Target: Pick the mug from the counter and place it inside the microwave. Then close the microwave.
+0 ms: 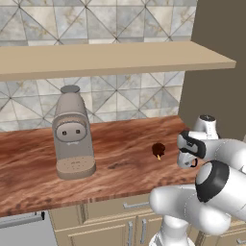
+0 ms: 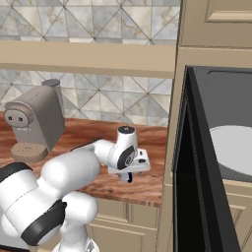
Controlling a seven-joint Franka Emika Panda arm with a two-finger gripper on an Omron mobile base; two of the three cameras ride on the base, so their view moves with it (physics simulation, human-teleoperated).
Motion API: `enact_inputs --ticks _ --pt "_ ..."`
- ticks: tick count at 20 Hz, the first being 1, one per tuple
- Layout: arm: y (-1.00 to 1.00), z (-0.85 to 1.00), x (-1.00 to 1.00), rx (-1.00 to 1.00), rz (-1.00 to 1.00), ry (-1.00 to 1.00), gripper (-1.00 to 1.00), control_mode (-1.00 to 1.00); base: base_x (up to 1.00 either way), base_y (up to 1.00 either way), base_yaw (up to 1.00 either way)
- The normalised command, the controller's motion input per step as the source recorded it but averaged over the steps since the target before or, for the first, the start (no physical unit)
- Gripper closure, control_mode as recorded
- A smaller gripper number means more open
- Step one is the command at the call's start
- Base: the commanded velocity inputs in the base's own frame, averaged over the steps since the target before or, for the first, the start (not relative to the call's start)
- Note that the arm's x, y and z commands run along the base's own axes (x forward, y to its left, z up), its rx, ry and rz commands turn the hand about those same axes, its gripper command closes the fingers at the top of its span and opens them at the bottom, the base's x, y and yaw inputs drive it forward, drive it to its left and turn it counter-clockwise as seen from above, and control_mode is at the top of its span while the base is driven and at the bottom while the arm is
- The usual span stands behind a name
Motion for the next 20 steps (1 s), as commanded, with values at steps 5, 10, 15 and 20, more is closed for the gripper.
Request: enact_inputs --ticks 5,10,15,20 --pt "-0.01 -0.08 0.0 0.01 0.0 0.0 -1.0 -1.0 0.0 0.0 0.0" --pt "0.0 0.0 0.0 0.0 0.0 0.0 -1.0 -1.0 0.0 0.0 0.0" --pt "0.0 0.0 0.0 0.0 0.0 0.0 1.0 -1.0 0.0 0.0 0.0" --pt "0.0 0.0 -0.02 0.0 0.0 0.0 1.0 -1.0 0.0 0.0 0.0"
